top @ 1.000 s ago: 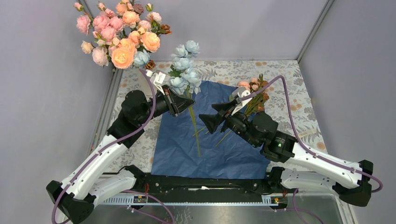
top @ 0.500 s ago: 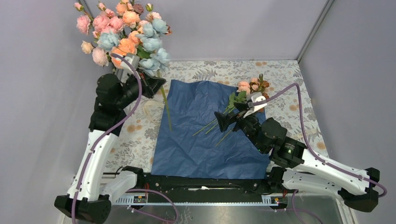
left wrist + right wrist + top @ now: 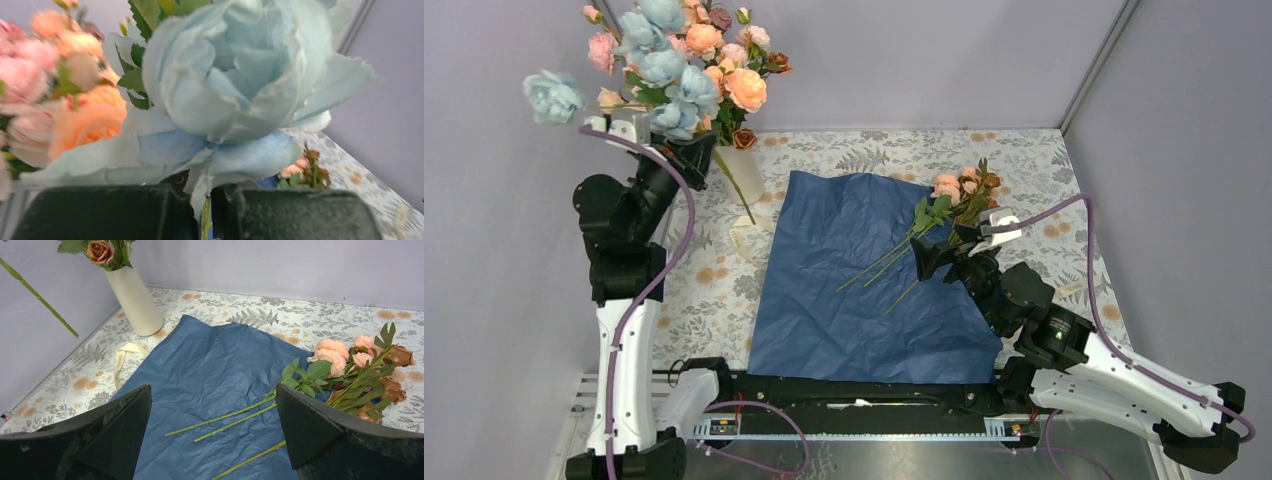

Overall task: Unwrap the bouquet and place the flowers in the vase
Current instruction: Pick up the fake flower from the wrapping paper.

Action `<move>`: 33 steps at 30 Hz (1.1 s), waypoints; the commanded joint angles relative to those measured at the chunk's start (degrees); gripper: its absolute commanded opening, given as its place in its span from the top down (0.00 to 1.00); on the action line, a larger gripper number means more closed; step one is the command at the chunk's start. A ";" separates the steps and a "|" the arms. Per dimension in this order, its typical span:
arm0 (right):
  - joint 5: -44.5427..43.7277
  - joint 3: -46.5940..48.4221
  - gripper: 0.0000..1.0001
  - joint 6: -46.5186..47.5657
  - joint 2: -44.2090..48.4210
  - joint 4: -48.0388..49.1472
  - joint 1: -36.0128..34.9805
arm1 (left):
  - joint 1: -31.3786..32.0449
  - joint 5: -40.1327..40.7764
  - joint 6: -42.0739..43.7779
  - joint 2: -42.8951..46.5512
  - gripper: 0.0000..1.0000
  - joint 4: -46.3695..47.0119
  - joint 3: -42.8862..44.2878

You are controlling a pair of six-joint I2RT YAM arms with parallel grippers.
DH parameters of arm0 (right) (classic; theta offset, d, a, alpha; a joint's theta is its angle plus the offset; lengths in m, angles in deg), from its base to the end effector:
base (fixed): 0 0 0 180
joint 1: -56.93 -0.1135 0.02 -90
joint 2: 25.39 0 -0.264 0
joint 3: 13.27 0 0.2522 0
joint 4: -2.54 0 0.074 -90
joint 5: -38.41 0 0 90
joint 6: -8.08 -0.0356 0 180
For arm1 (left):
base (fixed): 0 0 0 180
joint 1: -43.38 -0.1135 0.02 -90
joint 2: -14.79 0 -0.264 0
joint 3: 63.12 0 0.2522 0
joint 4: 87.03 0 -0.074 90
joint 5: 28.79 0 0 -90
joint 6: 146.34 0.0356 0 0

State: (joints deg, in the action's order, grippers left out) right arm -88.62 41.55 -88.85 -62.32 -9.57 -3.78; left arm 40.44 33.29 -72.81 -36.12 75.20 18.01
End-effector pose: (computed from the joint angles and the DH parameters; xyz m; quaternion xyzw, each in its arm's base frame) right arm 0.0925 0.1211 0.3599 -0.0775 0.6736 0.2146 0.7029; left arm 0.1751 -0.0077 0.4681 0.0829 0.6308 -0.2392 0.7335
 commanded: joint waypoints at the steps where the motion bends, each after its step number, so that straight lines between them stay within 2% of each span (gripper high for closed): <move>1: -2.93 -0.53 0.00 -0.95 2.01 -0.14 0.85 | -2.74 4.54 1.61 2.20 1.00 10.67 0.35; 6: -4.37 -1.77 0.00 -0.83 4.07 -0.16 1.11 | -6.21 9.06 -0.63 2.76 1.00 18.66 -2.60; 12: -5.60 -3.18 0.00 -0.56 6.51 -0.21 1.25 | -7.03 16.12 -2.14 4.85 1.00 34.27 -10.82; 19: -6.53 -3.89 0.00 -0.21 7.66 -0.20 1.45 | -7.06 13.02 -6.25 2.01 1.00 46.77 -15.88; 23: -6.73 -3.97 0.00 -0.21 7.67 -0.20 1.51 | -5.77 8.04 -4.00 -0.83 1.00 45.14 -13.42; 28: -6.71 -4.36 0.00 -0.62 7.64 -0.16 1.71 | 2.27 11.10 9.03 -1.82 1.00 38.49 -10.46; 33: -6.78 -4.96 0.00 -0.92 8.29 -0.16 1.82 | 6.50 12.77 16.71 -3.63 1.00 35.10 -8.23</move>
State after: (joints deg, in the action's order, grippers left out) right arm -93.10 37.13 -89.31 -54.96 -10.75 -2.53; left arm 44.70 44.91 -65.27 -39.09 110.98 5.53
